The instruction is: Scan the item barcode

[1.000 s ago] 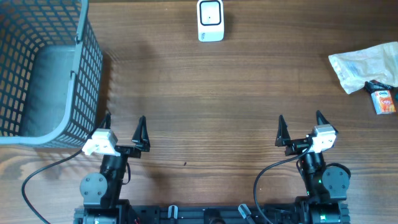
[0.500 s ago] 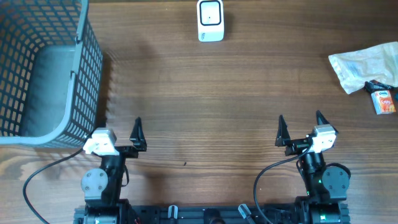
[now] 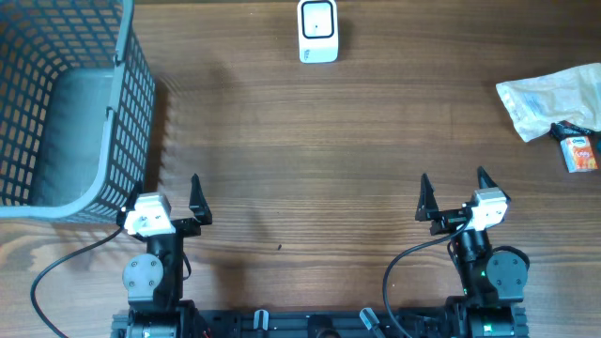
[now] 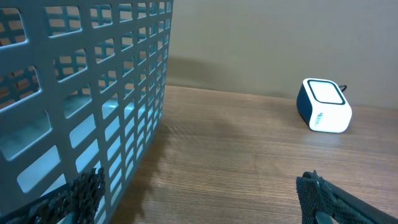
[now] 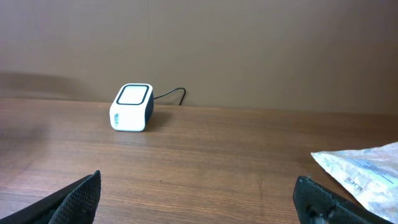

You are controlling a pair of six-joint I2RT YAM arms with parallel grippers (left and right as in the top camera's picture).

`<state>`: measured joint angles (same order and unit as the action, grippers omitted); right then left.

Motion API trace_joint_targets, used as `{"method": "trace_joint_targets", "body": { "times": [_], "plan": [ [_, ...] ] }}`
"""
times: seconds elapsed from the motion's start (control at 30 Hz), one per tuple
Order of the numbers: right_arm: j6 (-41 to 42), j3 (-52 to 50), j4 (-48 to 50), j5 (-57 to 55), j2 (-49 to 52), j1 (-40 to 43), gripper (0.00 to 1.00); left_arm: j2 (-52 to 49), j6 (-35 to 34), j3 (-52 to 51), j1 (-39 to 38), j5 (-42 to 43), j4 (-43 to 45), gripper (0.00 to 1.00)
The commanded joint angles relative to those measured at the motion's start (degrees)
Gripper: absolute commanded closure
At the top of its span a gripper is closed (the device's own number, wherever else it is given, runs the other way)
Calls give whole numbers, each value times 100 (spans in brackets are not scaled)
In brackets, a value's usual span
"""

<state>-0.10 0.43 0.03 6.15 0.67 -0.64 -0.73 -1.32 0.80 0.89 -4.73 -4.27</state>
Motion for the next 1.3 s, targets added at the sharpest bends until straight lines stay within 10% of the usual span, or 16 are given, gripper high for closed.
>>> {"method": "trace_joint_targets", "body": {
  "times": [0.0, 1.27],
  "plan": [
    [24, -7, 13, -17, -46, 24, 0, 55, 111, -42, 50, -66, 13, 0],
    [24, -7, 13, -17, -42, 24, 0, 39, 411, -42, 52, 76, 35, 0]
  ]
}}
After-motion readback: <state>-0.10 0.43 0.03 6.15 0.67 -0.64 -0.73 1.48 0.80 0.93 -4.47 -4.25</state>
